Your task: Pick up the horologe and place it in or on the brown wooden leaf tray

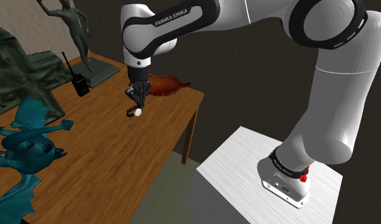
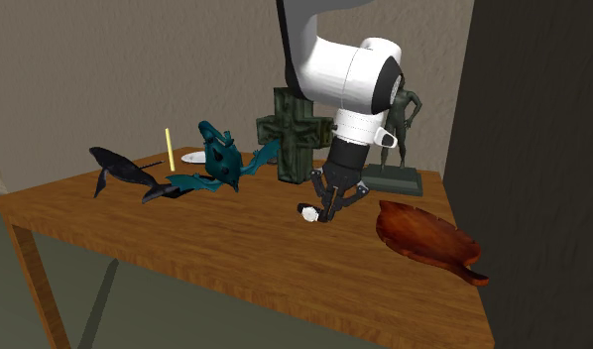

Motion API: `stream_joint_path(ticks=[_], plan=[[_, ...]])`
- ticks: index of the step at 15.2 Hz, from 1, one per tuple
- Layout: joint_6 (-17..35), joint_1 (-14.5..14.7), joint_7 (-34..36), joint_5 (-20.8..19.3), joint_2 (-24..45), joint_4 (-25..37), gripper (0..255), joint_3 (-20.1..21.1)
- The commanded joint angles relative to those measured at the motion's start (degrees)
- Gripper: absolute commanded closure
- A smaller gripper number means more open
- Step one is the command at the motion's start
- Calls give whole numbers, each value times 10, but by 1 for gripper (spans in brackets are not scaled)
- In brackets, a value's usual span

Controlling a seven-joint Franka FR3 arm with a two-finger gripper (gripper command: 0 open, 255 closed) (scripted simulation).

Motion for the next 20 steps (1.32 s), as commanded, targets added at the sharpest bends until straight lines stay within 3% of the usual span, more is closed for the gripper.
stream_joint_path(ticks=[1,17,20], plan=[[-12,-1,2,1,-6,6,255,0],[-115,-4,17,3,-43,75,255,3],[-131,-27,-16,2,-39,87,255,-9]])
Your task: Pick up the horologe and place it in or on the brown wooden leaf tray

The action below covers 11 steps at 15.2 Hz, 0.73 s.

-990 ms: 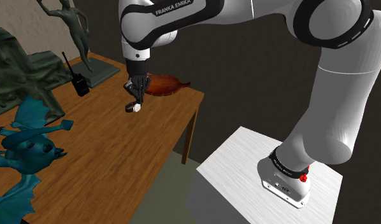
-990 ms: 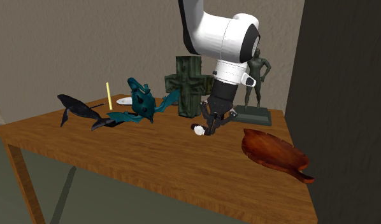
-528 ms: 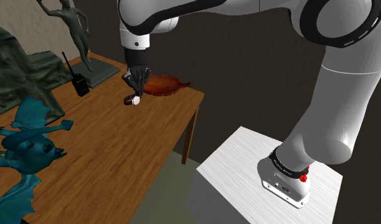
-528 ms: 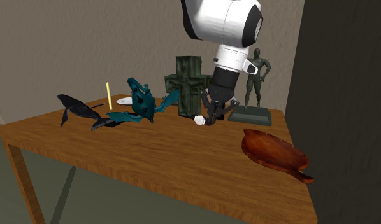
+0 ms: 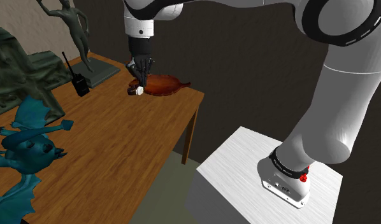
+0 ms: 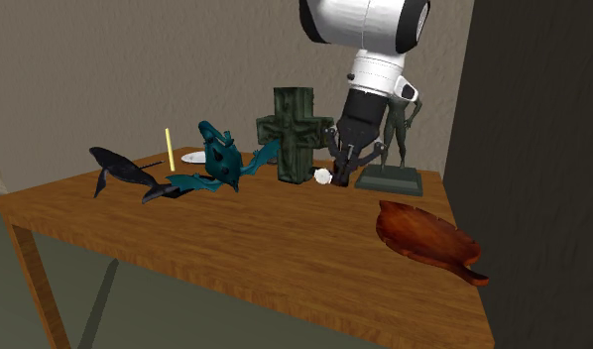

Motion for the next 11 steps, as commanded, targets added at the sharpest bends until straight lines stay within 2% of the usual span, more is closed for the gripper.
stream_joint_path(ticks=[1,11], plan=[[-17,-14,-20,-2,8,20,255,-8],[-85,-86,-122,-14,63,122,255,-48]])
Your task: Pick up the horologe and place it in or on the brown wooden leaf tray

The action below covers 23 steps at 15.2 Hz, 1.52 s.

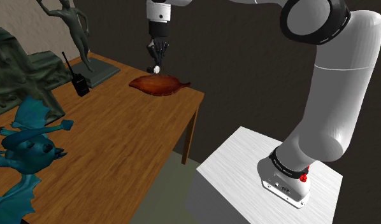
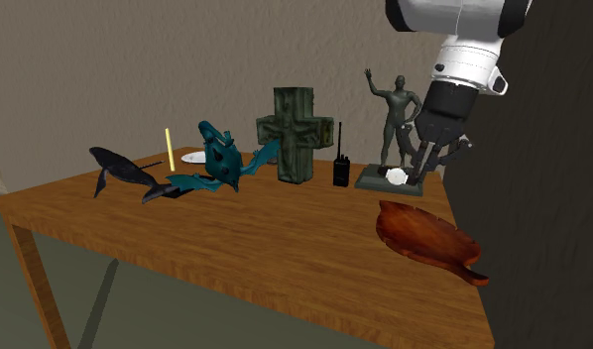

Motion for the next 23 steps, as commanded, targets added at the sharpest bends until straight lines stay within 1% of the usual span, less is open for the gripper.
stream_joint_path(ticks=[1,3,11,19,23], plan=[[-15,-16,-23,-3,15,26,255,-8],[-38,-31,-45,-5,40,69,255,-19],[18,1,-65,15,43,16,255,-62],[69,37,-86,39,57,-24,255,-108],[68,54,-92,50,57,-24,255,-131]])
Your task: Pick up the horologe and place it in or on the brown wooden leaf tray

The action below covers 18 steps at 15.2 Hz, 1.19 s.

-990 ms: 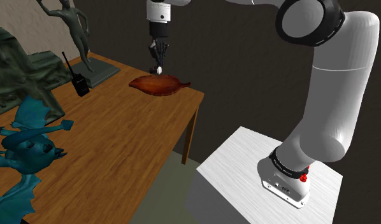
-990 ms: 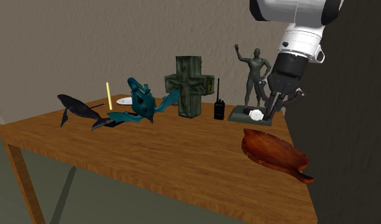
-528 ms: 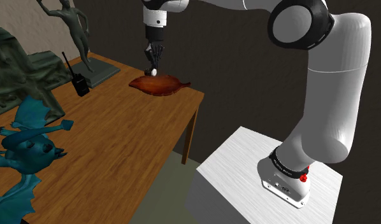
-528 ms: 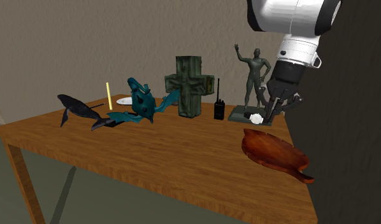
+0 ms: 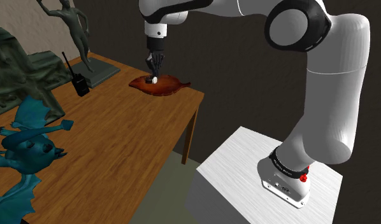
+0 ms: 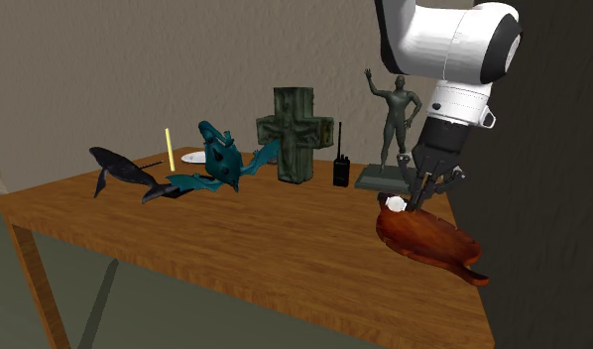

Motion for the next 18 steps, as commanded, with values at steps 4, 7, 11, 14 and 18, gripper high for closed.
stream_joint_path(ticks=[4,7,11,14,18], plan=[[-4,-21,-8,12,15,-4,255,-38],[-37,-29,-10,11,35,49,0,-40],[-24,-11,-11,18,15,15,0,-54],[-81,-7,-11,25,21,75,0,-74],[-84,19,-21,43,24,76,0,-110]])
